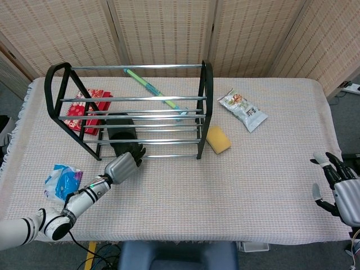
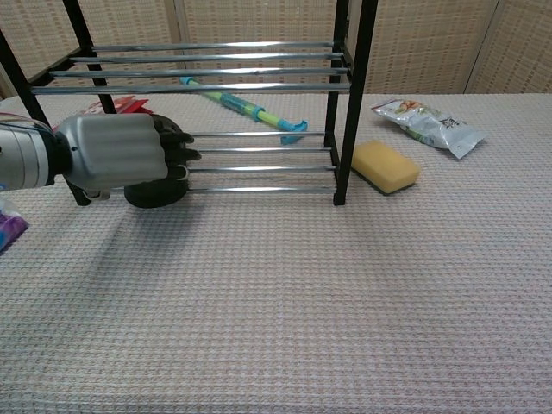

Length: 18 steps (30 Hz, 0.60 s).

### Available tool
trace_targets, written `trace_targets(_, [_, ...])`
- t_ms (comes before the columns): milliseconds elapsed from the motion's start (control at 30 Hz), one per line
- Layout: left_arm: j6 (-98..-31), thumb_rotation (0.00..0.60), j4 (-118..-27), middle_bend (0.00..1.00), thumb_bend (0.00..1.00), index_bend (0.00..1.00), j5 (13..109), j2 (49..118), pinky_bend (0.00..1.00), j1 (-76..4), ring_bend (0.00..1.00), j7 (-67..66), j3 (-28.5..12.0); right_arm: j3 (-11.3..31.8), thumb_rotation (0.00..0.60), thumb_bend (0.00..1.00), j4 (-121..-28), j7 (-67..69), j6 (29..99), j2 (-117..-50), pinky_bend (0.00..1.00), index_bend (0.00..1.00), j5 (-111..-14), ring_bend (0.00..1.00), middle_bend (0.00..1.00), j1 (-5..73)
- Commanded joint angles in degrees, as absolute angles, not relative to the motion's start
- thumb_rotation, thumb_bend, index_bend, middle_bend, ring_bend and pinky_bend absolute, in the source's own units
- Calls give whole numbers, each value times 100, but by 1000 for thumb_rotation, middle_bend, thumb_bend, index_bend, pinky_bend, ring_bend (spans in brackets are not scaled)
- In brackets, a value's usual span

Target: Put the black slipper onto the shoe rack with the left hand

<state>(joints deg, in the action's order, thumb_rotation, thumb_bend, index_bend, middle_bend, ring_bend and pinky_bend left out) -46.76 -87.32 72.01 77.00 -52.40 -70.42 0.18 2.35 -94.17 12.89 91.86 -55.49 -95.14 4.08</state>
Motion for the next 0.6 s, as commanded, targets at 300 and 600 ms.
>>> trace_targets(300, [-5158, 600, -9361, 74, 205, 225, 7050, 7314, 323, -4959, 15, -6993, 261, 227, 600, 605, -9387, 1346, 9244, -5552, 162, 34, -9565, 103, 209, 389])
trace_targets(600, [-5877, 600, -10166, 75, 205, 225, 7298, 6820, 323, -4431, 21, -6269, 426, 247, 600, 604, -9402, 1329, 9269, -5499, 162, 34, -9557, 103, 209, 385])
